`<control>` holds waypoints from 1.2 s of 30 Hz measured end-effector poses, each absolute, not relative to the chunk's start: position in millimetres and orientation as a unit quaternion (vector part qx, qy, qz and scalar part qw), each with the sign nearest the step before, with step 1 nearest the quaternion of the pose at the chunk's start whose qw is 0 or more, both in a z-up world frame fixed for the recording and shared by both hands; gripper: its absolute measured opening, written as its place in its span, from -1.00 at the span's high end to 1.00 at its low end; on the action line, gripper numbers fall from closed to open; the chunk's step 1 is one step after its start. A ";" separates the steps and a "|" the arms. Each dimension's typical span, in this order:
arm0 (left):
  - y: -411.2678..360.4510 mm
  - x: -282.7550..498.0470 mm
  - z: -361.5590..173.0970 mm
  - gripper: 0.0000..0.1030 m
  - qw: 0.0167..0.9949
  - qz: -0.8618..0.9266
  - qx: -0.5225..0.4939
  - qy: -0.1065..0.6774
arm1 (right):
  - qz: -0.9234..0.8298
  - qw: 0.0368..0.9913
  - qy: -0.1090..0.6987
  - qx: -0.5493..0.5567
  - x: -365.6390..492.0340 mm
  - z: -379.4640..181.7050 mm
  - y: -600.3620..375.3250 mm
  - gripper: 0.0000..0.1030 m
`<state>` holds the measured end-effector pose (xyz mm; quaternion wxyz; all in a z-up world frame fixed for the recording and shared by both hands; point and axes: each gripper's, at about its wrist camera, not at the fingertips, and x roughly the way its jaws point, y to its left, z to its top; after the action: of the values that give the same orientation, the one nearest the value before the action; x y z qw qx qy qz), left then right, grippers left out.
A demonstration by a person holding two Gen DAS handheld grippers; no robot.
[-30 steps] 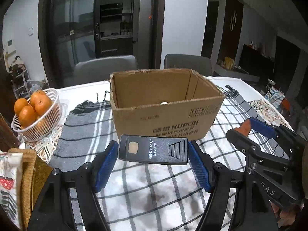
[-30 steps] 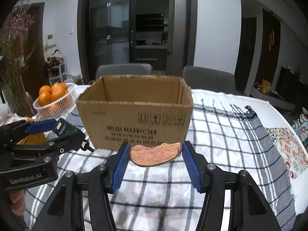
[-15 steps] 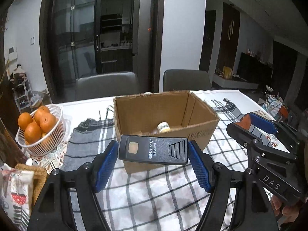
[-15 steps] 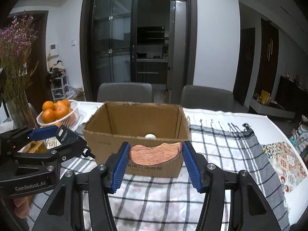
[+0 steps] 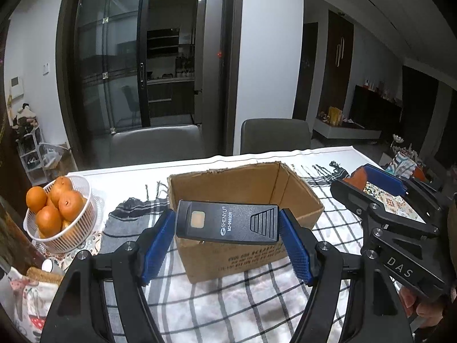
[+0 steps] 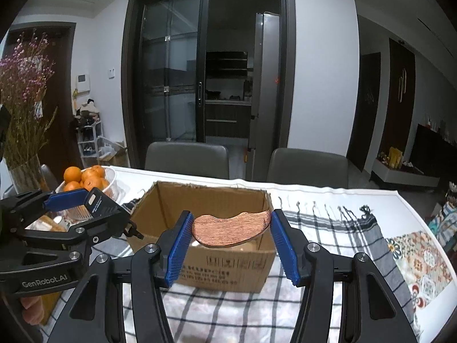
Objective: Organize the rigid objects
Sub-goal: 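Lower the flashlight and wooden piece into the box and open both tools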
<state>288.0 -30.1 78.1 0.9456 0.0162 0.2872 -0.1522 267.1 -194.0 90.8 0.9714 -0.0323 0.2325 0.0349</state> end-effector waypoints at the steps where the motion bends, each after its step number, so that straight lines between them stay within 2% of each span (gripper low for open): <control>1: -30.0 292.1 79.7 -0.41 0.945 -0.153 0.014 0.287 | 0.036 0.971 0.233 -0.032 269.0 92.0 -193.5 -0.10; 20: -37.5 359.3 79.2 -0.41 0.928 -0.166 0.009 0.333 | 0.053 0.956 0.287 -0.028 341.2 93.7 -198.1 -0.10; 36: -50.7 408.3 40.2 -0.41 0.898 -0.152 0.042 0.411 | 0.068 0.918 0.390 -0.029 402.9 47.1 -203.0 -0.10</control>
<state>408.3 -50.7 40.2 0.8978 0.0416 0.4113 -0.1521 402.9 -203.0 47.1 0.9178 -0.0286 0.3902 0.0677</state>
